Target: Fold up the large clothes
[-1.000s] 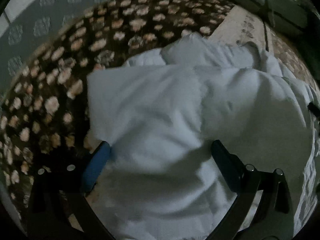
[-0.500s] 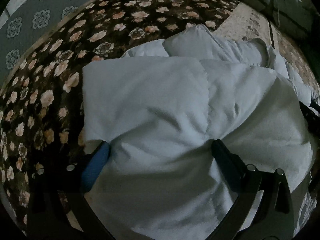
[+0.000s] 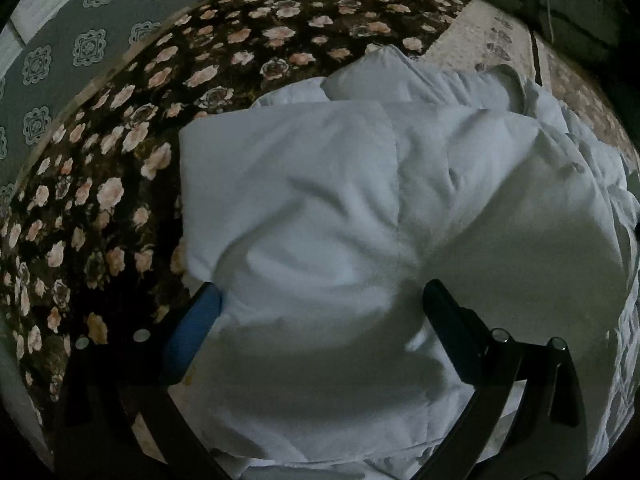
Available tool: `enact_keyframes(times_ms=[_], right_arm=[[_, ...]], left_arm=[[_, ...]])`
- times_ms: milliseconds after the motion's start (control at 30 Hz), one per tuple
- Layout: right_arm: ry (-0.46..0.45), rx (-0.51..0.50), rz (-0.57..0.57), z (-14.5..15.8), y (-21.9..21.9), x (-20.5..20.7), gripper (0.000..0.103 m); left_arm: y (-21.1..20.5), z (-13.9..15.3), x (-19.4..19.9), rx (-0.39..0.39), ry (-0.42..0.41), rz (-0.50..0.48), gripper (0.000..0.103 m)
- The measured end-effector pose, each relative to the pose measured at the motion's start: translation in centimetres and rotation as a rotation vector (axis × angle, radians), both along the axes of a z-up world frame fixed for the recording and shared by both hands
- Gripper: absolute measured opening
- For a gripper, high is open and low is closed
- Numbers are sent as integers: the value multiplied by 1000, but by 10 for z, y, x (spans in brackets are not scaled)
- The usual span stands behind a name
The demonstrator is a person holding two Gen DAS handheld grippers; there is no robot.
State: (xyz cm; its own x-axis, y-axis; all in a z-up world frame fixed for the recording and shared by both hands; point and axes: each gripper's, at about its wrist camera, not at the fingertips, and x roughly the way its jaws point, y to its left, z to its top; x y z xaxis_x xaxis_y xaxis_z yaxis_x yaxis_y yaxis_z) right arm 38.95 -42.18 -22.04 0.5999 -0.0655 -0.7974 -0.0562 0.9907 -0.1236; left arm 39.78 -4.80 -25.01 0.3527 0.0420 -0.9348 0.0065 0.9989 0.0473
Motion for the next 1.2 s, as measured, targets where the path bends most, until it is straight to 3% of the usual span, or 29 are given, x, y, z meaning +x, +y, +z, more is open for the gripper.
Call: enact_keyframes(times_ms=[333,833,933,1067,1200], right_arm=[[27,84,-24,-31,-15,3,101],[74,117,-77,-38,-15,6,101],[54,94,-68,-27,-18,2,101],[-156,30,-163,14,-59,-29,101],[-131,-8,-323,15,-134,-43,101]], left_arm=[[6,-8,1,-30,14,29,100],[14,-18,6,-69,65,26,100],[13,-19,6,-58,57,26,100],[12,-19,7,-38,46,13,100],[16,-11,8,-59,16,20,100]])
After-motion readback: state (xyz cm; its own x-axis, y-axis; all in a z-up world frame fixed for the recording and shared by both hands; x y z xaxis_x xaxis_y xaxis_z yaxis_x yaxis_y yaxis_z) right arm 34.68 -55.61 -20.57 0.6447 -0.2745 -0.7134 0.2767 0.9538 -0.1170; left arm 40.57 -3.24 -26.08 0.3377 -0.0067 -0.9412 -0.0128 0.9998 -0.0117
